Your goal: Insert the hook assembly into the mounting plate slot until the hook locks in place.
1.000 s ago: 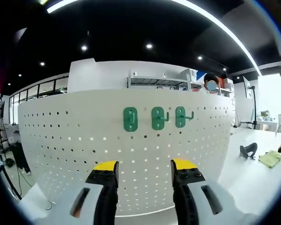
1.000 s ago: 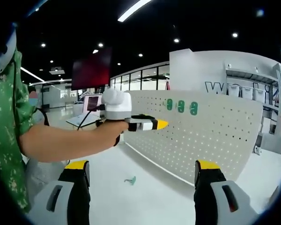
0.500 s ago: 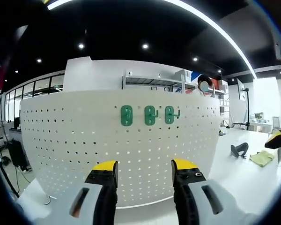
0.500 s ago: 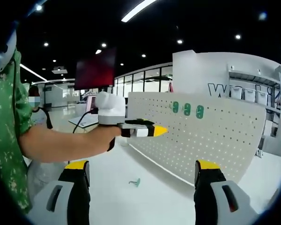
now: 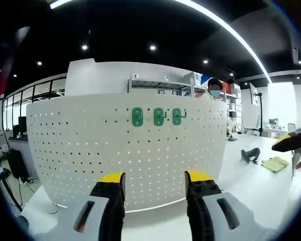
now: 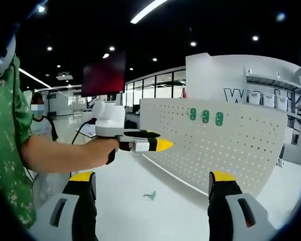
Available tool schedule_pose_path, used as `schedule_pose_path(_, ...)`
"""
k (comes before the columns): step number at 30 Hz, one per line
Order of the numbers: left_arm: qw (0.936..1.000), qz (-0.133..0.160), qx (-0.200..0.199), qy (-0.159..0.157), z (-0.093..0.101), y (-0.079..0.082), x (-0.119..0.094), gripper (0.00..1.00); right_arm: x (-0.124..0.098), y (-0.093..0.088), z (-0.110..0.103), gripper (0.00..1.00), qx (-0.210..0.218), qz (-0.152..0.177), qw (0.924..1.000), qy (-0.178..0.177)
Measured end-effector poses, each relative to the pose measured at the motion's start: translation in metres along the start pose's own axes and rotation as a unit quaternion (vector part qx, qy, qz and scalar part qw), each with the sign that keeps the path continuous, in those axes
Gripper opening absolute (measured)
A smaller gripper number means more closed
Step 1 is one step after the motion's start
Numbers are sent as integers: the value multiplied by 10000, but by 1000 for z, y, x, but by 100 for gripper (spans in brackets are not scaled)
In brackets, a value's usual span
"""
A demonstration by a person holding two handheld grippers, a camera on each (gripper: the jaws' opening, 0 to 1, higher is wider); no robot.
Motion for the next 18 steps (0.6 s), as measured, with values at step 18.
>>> schedule_pose_path(18,9982,-429,215,-366,2,-41,-40,48,8,-23,-10,95,234,-139,9995,-142)
Point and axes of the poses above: the point that each gripper's makers call its tool centre point, and the gripper's own axes: x roughly forward along the fingers, z roughly to its right, y roughly out of its top, the point moved 3 cm from there along -x, roughly backward along the fingers, and after that the axes turned 12 degrees about x, right-handed, at the moved point
